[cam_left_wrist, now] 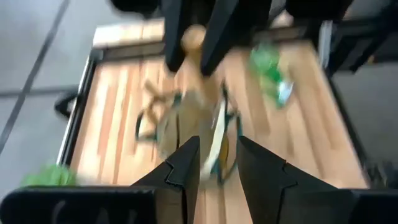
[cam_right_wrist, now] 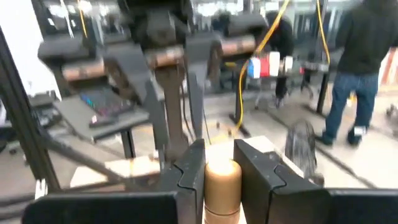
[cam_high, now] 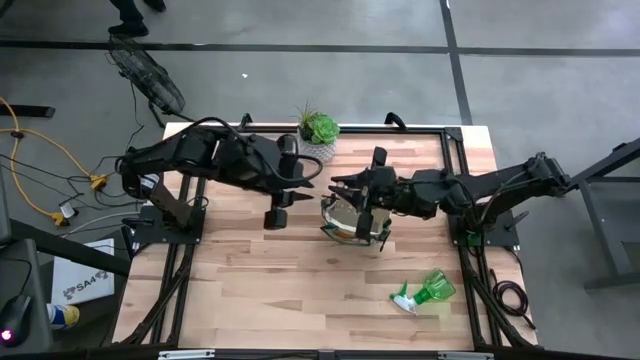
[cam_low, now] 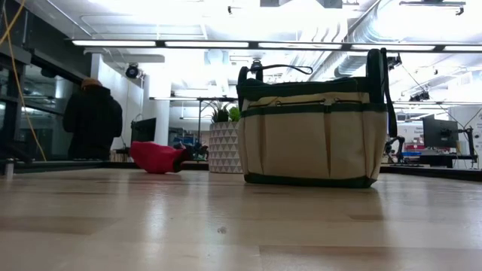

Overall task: Pick & Place Garden tools in Gardening bag
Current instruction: Put the brown hand rake into the gardening bag

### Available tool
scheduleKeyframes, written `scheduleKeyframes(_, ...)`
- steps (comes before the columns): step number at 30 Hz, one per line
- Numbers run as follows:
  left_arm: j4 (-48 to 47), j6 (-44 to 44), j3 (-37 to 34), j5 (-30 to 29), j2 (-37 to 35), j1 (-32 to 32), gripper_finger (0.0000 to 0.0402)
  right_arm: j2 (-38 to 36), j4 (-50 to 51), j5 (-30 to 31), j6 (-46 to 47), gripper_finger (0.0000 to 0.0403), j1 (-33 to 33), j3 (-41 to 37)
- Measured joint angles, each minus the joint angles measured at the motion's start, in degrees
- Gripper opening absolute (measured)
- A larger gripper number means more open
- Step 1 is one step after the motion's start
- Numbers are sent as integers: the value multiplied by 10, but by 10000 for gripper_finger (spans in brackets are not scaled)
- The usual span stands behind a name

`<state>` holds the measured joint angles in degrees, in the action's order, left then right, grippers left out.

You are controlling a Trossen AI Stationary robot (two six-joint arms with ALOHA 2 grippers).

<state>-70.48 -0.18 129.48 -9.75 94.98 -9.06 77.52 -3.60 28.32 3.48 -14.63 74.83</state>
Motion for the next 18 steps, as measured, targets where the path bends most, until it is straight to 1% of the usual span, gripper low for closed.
scheduleKeyframes(3,-30,-3,0,-11,-5,0,101,0,48,1,32,56,0,0)
scheduleKeyframes(6,-67,-6,0,-18,-4,0,101,0,68,4,48,56,-4,0)
scheduleKeyframes(9,-76,-6,-1,-18,-4,0,101,0,81,1,64,56,-5,0)
scheduleKeyframes(11,-66,-6,-12,-20,-5,0,101,4,96,1,75,56,-8,1)
scheduleKeyframes(15,-46,-8,-52,-19,-11,0,101,16,117,2,102,56,-15,1)
scheduleKeyframes(18,-18,-16,-107,-13,-27,0,101,24,129,1,117,56,-24,1)
